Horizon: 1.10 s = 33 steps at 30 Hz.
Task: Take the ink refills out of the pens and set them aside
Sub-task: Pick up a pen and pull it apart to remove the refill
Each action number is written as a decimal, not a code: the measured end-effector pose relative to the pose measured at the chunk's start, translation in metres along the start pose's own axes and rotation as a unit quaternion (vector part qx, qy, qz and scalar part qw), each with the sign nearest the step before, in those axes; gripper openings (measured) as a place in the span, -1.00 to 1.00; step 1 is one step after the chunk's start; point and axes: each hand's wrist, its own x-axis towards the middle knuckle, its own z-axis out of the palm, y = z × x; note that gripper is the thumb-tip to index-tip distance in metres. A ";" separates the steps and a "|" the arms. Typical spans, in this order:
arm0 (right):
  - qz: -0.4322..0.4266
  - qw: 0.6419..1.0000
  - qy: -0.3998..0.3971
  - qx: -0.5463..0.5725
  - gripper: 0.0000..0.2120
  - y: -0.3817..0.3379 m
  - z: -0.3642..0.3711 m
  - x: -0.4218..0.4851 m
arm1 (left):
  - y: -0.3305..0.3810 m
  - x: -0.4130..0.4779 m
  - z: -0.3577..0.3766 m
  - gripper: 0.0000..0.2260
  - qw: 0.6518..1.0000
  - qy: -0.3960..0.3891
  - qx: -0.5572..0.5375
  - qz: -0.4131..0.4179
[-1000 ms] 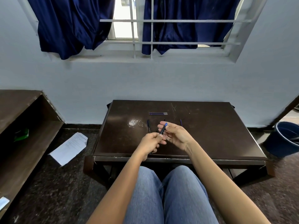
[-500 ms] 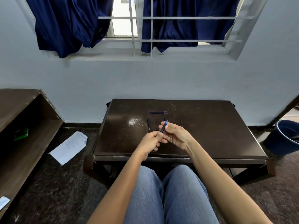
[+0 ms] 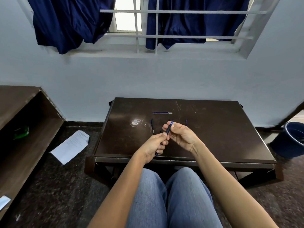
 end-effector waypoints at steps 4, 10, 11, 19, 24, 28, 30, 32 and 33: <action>-0.013 0.997 0.051 -0.061 -0.83 0.009 0.004 0.008 | -0.006 0.007 -0.002 -0.73 0.993 0.059 0.101 0.032; 0.042 0.997 -0.005 -0.061 -0.78 0.008 0.007 0.016 | -0.009 0.018 -0.006 -0.75 0.995 0.069 0.065 -0.012; 0.048 0.997 -0.053 -0.041 -0.75 0.007 0.003 0.016 | -0.008 0.018 -0.008 -0.74 0.998 0.038 0.008 -0.039; 0.041 0.986 -0.159 0.018 -0.59 0.000 -0.003 0.027 | -0.007 0.028 -0.024 -0.72 0.954 -0.152 -0.241 -0.088; 0.022 0.999 -0.012 -0.022 -0.86 0.015 0.002 0.038 | -0.015 0.038 -0.024 -0.72 0.996 -0.016 -0.077 -0.045; 0.035 0.990 0.132 -0.037 -0.77 0.043 0.005 0.048 | -0.026 0.051 -0.024 -0.71 0.977 0.097 0.187 -0.020; 0.053 0.980 0.192 -0.028 -0.78 0.056 0.004 0.056 | -0.035 0.059 -0.026 -0.73 0.931 0.146 0.335 -0.009; 0.082 0.976 0.192 -0.058 -0.78 0.064 0.000 0.062 | -0.044 0.065 -0.029 -0.72 0.908 0.182 0.378 -0.004; 0.106 0.976 0.171 -0.079 -0.78 0.065 -0.003 0.065 | -0.049 0.067 -0.030 -0.72 0.907 0.197 0.372 -0.001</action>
